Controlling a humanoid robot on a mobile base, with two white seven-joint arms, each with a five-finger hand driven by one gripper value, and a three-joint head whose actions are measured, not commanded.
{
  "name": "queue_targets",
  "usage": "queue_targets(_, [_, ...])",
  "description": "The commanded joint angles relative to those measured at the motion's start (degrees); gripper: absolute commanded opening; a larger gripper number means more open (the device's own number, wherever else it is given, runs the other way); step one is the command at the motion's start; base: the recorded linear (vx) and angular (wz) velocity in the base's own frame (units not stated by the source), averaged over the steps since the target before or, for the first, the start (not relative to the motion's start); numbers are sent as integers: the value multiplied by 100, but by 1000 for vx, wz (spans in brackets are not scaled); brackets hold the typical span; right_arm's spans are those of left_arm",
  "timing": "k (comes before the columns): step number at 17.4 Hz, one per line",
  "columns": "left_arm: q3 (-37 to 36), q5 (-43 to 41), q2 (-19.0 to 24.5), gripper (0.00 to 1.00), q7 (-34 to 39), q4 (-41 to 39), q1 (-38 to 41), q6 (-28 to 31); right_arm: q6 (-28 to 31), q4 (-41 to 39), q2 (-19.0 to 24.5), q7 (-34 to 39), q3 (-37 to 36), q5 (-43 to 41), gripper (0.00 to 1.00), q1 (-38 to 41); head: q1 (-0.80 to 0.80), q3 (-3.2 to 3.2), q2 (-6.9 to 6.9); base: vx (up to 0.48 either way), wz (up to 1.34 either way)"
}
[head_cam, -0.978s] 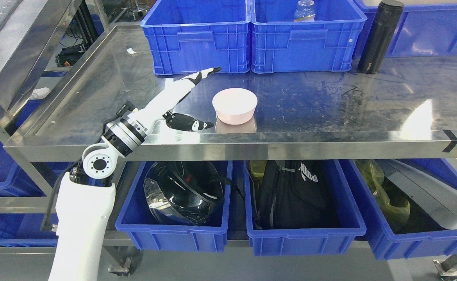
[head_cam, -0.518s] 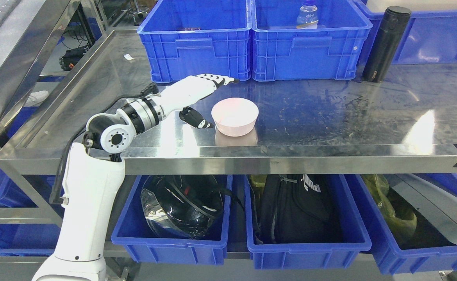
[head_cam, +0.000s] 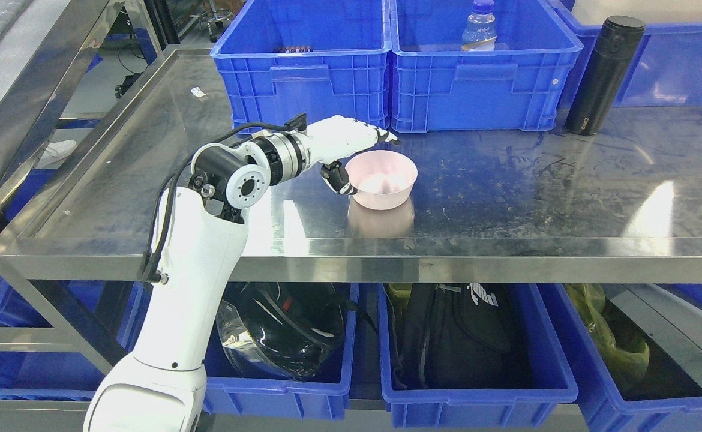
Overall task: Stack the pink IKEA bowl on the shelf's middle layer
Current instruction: 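Reach the left hand over the pink bowl and lower onto its rim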
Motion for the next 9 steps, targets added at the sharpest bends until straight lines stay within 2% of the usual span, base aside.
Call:
queue_targets(1, [-528,-191,-285,82,-152,506,-208,116,2,-100,-100,1,0,0,100,18,0,0,0,27,19])
queue_targets(9, [-519,-182,-285,76,-152,1077,-253,152,2,-100,-100,1,0,0,100,18,0,0,0,7,1])
